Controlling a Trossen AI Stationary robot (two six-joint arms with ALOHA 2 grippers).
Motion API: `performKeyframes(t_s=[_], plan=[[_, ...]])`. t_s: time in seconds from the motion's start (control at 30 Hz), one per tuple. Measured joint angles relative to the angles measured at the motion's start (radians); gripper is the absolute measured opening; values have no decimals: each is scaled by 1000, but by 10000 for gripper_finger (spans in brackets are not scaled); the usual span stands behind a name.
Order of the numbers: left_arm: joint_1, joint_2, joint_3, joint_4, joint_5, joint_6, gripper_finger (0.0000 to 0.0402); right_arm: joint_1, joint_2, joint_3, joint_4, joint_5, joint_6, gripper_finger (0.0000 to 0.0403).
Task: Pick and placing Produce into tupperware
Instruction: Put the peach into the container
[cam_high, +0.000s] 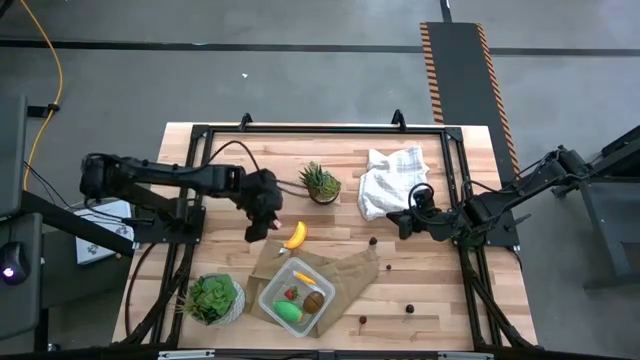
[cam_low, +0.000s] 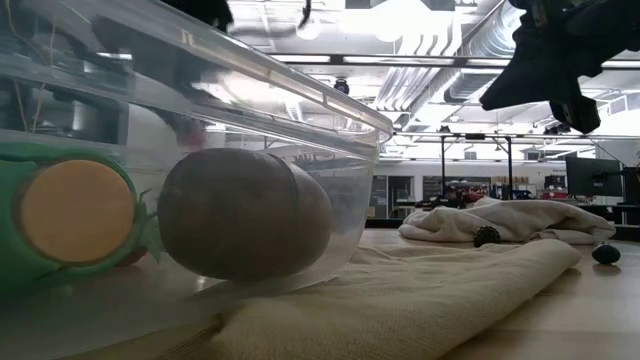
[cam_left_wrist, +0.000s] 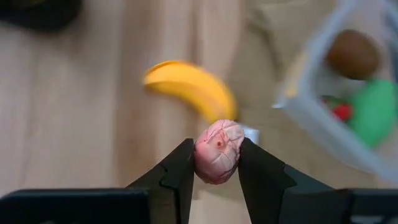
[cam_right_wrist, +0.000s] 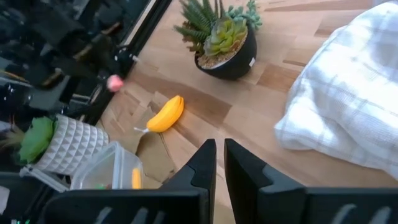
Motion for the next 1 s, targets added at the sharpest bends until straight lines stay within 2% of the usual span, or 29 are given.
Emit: performKeyframes(t_s=[0.17, 0.3, 0.6, 0.8, 1.0], plan=[[-159, 0, 61, 2, -38, -93, 101, 0, 0, 0, 0, -17, -9, 21], [-282, 0, 89, 26, -130, -224, 100, 0, 0, 0, 0, -35, -11, 21], [-511, 19, 91, 122, -355, -539, 101, 1, 0, 0, 4, -148, -36, 21], [-618, 105, 92, 239, -441, -684, 101, 1, 0, 0, 20, -255, -70, 21], [-662, 227, 95, 313, -444, -810, 101, 1, 0, 0, 40, -331, -86, 21]])
